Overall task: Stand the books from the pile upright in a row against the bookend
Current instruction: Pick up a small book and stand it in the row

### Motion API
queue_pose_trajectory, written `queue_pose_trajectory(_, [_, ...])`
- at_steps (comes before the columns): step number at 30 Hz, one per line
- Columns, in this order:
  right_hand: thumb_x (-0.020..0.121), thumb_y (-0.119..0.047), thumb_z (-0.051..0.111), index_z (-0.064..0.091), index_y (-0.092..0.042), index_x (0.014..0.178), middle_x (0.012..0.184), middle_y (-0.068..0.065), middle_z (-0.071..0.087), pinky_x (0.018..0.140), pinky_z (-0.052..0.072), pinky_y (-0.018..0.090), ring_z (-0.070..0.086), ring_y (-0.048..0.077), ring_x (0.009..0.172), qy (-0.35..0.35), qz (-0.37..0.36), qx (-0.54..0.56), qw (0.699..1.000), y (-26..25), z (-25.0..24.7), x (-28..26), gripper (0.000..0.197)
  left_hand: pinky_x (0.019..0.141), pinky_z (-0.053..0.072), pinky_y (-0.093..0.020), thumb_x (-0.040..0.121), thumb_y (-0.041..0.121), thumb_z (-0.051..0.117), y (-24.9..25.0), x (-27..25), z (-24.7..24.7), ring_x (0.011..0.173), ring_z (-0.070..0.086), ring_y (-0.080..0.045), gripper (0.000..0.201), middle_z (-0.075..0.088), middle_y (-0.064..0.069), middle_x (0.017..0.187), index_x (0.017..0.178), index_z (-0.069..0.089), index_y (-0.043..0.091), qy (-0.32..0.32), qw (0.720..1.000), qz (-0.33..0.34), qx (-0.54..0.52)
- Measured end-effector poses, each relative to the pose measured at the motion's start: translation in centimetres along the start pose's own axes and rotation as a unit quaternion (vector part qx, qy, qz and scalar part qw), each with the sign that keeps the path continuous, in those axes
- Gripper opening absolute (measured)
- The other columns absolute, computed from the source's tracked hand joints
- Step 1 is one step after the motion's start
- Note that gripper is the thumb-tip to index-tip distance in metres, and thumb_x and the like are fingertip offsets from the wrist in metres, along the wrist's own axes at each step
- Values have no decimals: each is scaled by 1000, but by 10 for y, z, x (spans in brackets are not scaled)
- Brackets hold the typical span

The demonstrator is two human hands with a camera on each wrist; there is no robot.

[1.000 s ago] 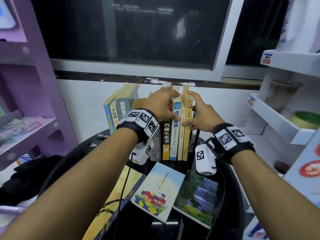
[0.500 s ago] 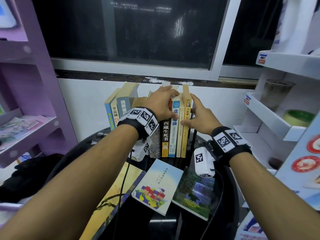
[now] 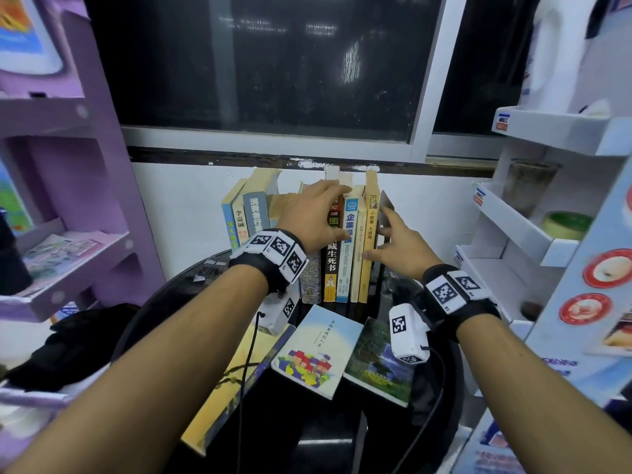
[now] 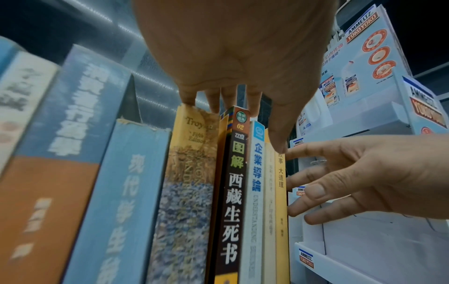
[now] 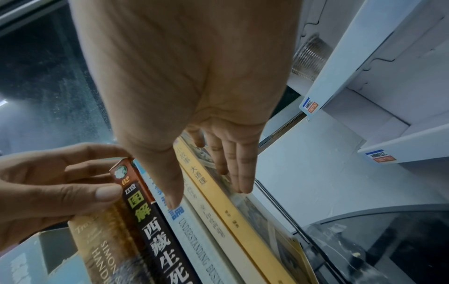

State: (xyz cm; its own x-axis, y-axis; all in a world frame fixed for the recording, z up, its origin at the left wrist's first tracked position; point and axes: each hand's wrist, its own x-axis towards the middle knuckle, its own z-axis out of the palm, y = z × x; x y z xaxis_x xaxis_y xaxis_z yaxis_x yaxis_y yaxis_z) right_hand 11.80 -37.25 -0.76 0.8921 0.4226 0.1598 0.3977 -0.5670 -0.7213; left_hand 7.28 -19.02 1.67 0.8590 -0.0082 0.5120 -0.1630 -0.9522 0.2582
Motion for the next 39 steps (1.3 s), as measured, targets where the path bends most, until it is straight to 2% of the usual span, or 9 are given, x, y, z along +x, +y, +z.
queue_pose_trajectory(8, [84,-21,74,34,-17,145,132,5,59,96,46,30,59,16,108,-63,38,-24,997,6,11,-32,74,112,29,-38,78,26,74,-9,-49,3,127,38,-14,49,45,4,134,123,55,26,70,995,-1,-69])
queue_pose_trajectory(11, [81,-30,76,41,-18,140,129,4,62,100,48,37,61,18,111,-114,59,-64,990,10,20,-36,70,108,36,-40,78,26,74,-15,-65,10,122,43,-14,46,47,5,130,121,55,28,36,996,-18,-80])
queue_pose_trajectory(14, [79,-38,77,45,-16,138,132,2,59,99,43,29,57,18,115,-148,68,-106,981,8,28,-43,70,108,36,-39,80,24,73,-17,-78,20,124,44,-15,44,47,3,132,121,55,27,3,996,-30,-83])
queue_pose_trajectory(17, [79,-42,75,42,-14,141,139,5,53,104,41,34,52,21,124,-173,84,-146,970,7,40,-48,75,106,37,-38,81,29,72,-19,-90,30,128,42,-20,49,44,0,137,126,52,26,-86,993,-65,-56])
queue_pose_trajectory(21, [80,-46,74,40,-12,143,145,6,46,107,39,35,46,22,130,-217,96,-197,951,4,53,-52,80,100,38,-35,85,38,68,-17,-101,43,124,45,-26,58,43,-8,138,135,45,19,-241,964,-105,-29])
queue_pose_trajectory(26, [77,-51,74,38,-12,144,146,6,45,107,39,35,45,22,130,-244,112,-223,937,6,65,-52,85,103,38,-38,86,45,65,-18,-106,57,129,43,-29,77,36,-10,147,148,30,18,-357,920,-158,-24])
queue_pose_trajectory(30, [76,-51,75,44,-11,139,140,6,50,102,42,33,49,23,124,-245,109,-252,930,7,73,-50,81,105,37,-37,83,48,68,-18,-107,63,132,41,-29,85,36,-7,150,150,22,20,-384,904,-185,-27])
queue_pose_trajectory(33, [75,-48,77,47,-10,135,135,8,54,100,44,35,51,23,122,-236,117,-265,928,8,77,-49,77,110,34,-45,78,49,72,-17,-107,66,134,40,-30,93,36,-7,151,150,19,22,-396,899,-189,-7])
queue_pose_trajectory(39, [69,-46,82,49,-13,129,128,8,55,104,42,44,41,28,126,-230,133,-289,920,14,85,-46,77,111,30,-46,74,49,76,-15,-108,69,136,37,-28,95,35,-4,152,149,23,23,-367,914,-169,21])
